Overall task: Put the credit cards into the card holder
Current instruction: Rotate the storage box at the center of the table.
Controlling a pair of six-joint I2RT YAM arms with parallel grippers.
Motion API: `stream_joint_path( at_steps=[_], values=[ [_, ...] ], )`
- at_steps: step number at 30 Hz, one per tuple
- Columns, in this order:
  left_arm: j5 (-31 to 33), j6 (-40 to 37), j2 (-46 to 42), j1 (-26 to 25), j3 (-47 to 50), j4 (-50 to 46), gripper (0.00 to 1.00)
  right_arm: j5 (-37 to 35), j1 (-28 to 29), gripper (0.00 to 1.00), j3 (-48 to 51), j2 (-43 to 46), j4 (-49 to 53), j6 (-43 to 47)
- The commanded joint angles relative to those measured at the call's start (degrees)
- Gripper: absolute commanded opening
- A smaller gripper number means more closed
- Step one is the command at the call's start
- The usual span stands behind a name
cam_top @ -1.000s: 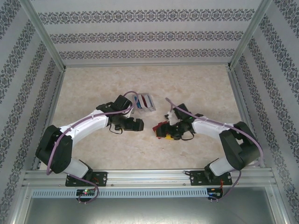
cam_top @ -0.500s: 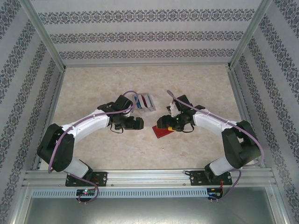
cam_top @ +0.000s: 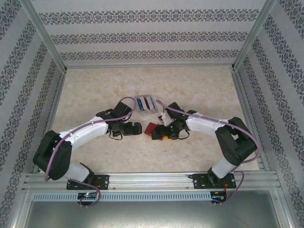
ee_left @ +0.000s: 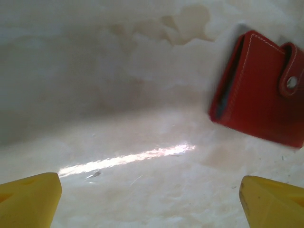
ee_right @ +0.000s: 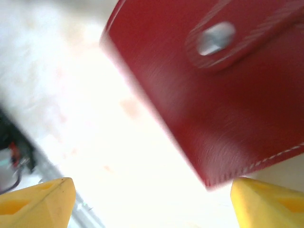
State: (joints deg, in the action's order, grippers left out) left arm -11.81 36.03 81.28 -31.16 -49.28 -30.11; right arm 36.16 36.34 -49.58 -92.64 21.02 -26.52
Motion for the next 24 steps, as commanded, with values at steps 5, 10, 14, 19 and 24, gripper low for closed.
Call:
stream_joint_path(
  at_steps=[5, 10, 14, 19, 24],
  values=[
    [0.9, 6.5, -5.0, 2.1, 5.6, 5.3, 0.95, -2.0, -1.5, 0.87, 2.1, 8.5, -1.6, -2.4],
    [-8.8, 5.2, -3.1, 2.0, 6.5, 11.5, 0.94, -14.1, -4.5, 0.85, 1.1, 8.4, 2.2, -0.2],
    [-15.3, 4.3, -0.8, 1.3, 5.2, 15.5, 0.9, -12.4, -3.7, 0.75, 0.6, 3.7, -3.0, -3.3],
    [-16.5, 7.0, 2.9, 1.0, 5.3, 19.4, 0.81, -11.8, -3.3, 0.64, 1.1, -0.7, -8.1, -6.2],
    [-18.3, 7.9, 9.0, 1.0, 4.5, 22.5, 0.7, -9.2, -0.4, 0.51, 2.1, -4.0, -13.7, -8.7]
  ],
)
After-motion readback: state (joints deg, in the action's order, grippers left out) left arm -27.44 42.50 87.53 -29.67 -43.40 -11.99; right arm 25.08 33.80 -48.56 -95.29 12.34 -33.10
